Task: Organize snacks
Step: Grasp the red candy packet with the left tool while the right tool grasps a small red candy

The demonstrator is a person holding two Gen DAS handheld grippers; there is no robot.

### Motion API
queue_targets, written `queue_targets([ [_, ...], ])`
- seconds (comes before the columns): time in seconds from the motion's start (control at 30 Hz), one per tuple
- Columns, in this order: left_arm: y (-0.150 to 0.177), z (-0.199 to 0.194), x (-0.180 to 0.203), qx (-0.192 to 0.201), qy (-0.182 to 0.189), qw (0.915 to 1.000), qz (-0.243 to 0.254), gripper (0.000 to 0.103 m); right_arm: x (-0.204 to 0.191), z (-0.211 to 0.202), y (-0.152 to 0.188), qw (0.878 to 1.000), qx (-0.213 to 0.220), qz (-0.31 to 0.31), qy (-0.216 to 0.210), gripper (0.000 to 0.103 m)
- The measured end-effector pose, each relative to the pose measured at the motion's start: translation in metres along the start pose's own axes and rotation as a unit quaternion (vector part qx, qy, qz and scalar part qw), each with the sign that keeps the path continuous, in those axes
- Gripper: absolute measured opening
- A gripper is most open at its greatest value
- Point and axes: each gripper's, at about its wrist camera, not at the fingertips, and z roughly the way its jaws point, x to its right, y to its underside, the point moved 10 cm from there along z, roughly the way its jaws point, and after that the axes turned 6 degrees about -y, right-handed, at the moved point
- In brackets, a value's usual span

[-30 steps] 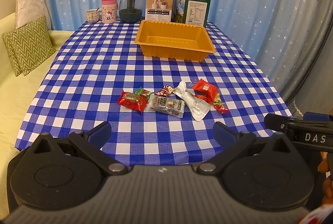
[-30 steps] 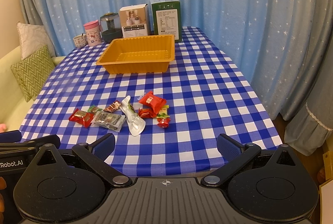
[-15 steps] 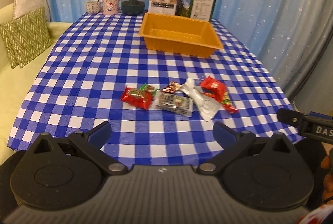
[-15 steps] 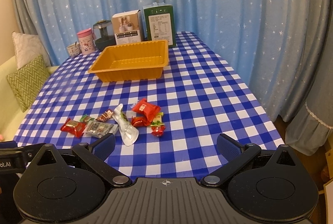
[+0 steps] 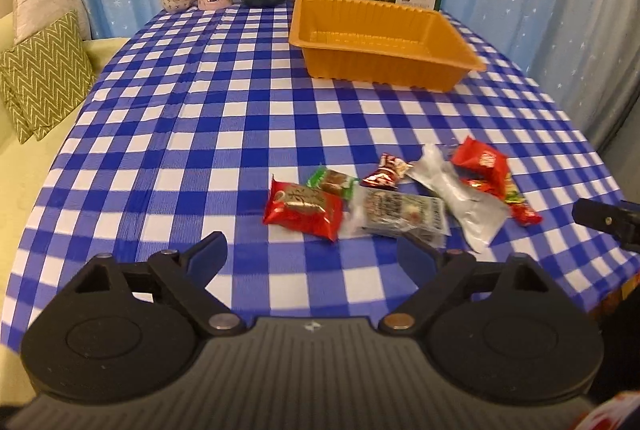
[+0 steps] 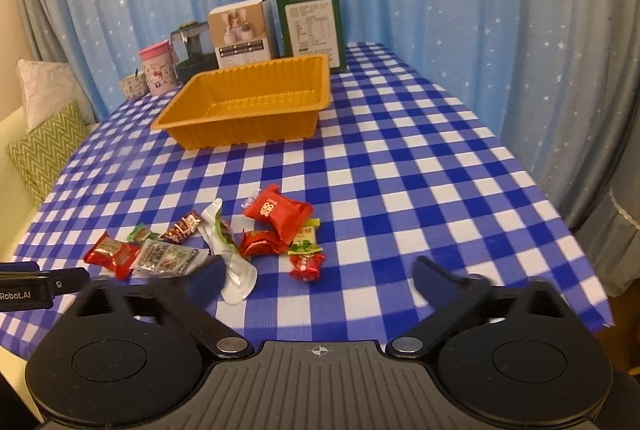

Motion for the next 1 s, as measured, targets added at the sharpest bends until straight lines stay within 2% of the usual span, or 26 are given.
queue_targets([
  [0.1, -0.005, 0.015, -0.003, 0.002, -0.008, 0.9999, 0.011, 0.089, 0.004, 0.022, -0.001, 1.000, -0.010, 0.003, -0.002, 0.081],
  [0.17, -0.008, 0.024, -0.004, 0.006, -0.011, 0.9998, 0.018, 0.088, 0.006, 0.035, -0.002, 1.000, -0.013, 0.002, -0.001, 0.070],
  [0.27, -0.012, 0.035, -0.002, 0.013, -0.005, 0.9995, 0.030, 0.086, 0.009, 0.053, 0.000, 1.000, -0.027, 0.000, -0.003, 0.060],
  [0.47, -0.012, 0.049, 0.002, 0.024, 0.005, 0.9988, 0.041, 0.084, 0.012, 0.076, 0.009, 0.999, -0.046, -0.007, -0.006, 0.046],
  [0.63, -0.006, 0.059, 0.002, 0.020, 0.004, 0.9989, 0.043, 0.076, 0.013, 0.085, 0.018, 0.998, -0.057, -0.006, -0.007, 0.036],
  [0.73, -0.004, 0.062, 0.003, 0.024, 0.008, 0.9985, 0.049, 0.072, 0.013, 0.086, 0.018, 0.998, -0.054, -0.011, -0.004, 0.033],
  [0.87, -0.005, 0.064, 0.010, 0.039, 0.002, 0.9956, 0.085, 0.068, 0.011, 0.086, 0.018, 0.998, -0.052, -0.017, -0.001, 0.033],
  [1.0, -0.004, 0.070, 0.014, 0.032, 0.002, 0.9943, 0.102, 0.051, 0.010, 0.086, 0.018, 0.998, -0.052, -0.019, -0.001, 0.033],
])
